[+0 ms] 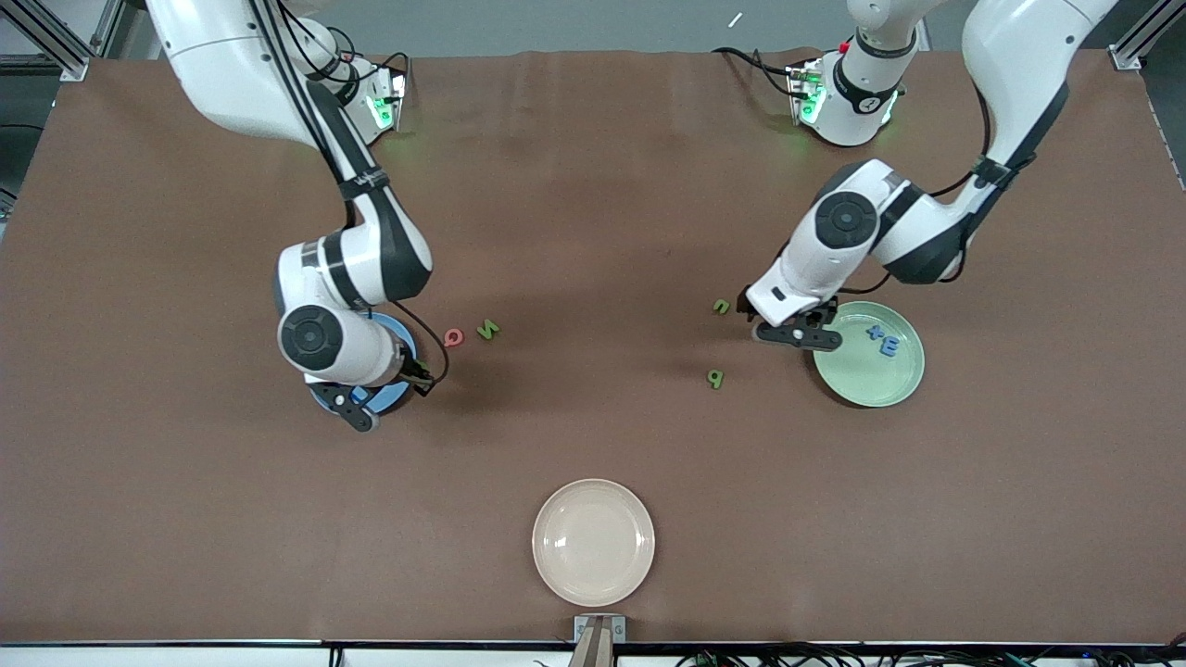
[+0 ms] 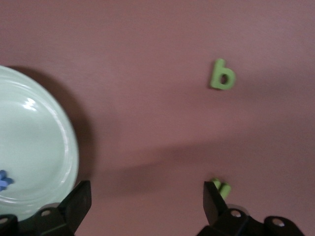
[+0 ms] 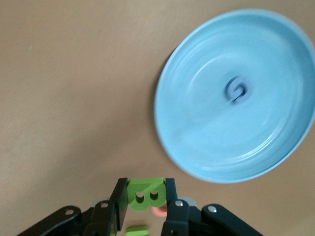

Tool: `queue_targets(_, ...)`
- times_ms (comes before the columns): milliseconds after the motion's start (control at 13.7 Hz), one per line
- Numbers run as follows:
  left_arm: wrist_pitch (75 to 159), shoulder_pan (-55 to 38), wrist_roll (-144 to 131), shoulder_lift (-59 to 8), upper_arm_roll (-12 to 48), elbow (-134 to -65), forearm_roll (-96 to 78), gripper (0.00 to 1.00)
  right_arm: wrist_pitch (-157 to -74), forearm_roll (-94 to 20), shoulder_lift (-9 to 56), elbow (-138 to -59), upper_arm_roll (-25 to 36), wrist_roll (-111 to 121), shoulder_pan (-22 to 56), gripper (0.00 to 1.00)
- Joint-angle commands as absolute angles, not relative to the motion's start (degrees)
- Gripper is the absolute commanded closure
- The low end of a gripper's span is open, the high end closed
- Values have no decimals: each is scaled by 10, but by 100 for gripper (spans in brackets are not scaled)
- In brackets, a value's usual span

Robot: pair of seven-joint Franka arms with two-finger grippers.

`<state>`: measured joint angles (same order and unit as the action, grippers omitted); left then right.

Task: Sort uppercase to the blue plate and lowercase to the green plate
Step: 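Carry the green B to the blue plate while the left gripper grasps the u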

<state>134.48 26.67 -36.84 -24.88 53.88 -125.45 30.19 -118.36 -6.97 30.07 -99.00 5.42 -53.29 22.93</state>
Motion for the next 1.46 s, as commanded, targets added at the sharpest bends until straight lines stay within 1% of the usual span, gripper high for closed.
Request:
queue_targets(0, 1342, 241, -429, -283, 540, -1248, 313, 0, -1191, -52, 273, -1037, 49, -514, 216, 100)
queue_targets(146, 1356, 211, -493, -299, 534, -1245, 316, 1, -1213, -49, 257, -1073, 50, -513, 209, 100)
queue_targets(293, 1361, 186, -551, -322, 513, -1245, 345, 1, -1267, -35, 243, -1127, 50, -512, 206, 100)
queue_targets(512, 1372, 177, -637, -351, 505, -1245, 396, 2, -1316, -33, 243, -1165, 50, -512, 201, 100)
queue_targets(732, 1372, 176, -683, -364, 505, -1249, 409, 16, -1345, -33, 247, -1182, 50, -512, 193, 98)
queue_targets(805, 1372, 175, -689, -366, 505, -1251, 409, 19, -1344, -33, 247, -1182, 50, -512, 193, 95)
queue_targets(878, 1373, 175, -694, -372, 505, -1252, 409, 22, -1341, -33, 247, -1180, 50, -510, 192, 83)
queue_targets(951, 1372, 171, -700, -373, 503, -1252, 413, 25, -1337, -33, 247, -1179, 50, -496, 187, 51)
queue_targets(1024, 1372, 166, -706, -373, 497, -1252, 413, 28, -1337, -33, 247, -1178, 50, -491, 181, 9)
queue_targets(1098, 1373, 162, -710, -373, 493, -1252, 413, 31, -1334, -33, 245, -1176, 49, -491, 180, 0)
queue_targets(1171, 1373, 159, -715, -374, 491, -1252, 413, 35, -1318, -33, 243, -1168, 49, -492, 180, 0)
queue_targets(1317, 1373, 160, -718, -377, 491, -1252, 418, 39, -1247, -41, 243, -1117, 49, -504, 184, 0)
queue_targets(1390, 1373, 161, -718, -381, 491, -1252, 423, 40, -1232, -46, 243, -1104, 47, -526, 183, 0)
